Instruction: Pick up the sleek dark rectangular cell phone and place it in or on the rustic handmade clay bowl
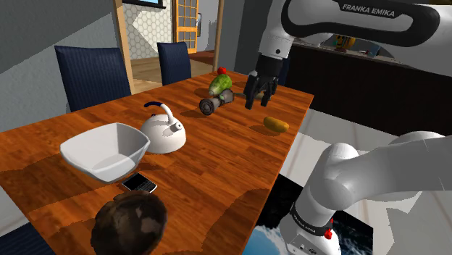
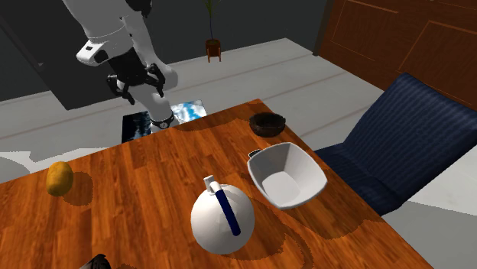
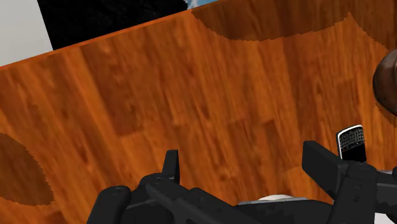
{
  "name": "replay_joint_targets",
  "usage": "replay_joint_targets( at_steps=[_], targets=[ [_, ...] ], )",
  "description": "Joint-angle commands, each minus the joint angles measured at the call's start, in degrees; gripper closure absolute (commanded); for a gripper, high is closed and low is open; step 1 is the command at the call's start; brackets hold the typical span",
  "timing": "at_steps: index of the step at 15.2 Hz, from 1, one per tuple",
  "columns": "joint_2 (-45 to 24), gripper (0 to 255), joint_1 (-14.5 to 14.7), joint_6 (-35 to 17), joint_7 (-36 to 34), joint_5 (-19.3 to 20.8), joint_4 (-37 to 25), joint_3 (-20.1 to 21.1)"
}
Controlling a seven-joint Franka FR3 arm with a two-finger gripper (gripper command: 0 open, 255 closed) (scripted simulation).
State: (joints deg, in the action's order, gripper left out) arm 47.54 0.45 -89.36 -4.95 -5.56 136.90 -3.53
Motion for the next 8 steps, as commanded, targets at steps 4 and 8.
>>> replay_joint_targets(
  at_steps=[4, 8],
  targets=[
    [-3.72, 0, 1.69, -4.43, -0.78, -1.47, 0.64, 2.5],
    [-9.43, 0, 3.82, -10.19, -1.76, -3.1, 0.57, 5.79]
  ],
)
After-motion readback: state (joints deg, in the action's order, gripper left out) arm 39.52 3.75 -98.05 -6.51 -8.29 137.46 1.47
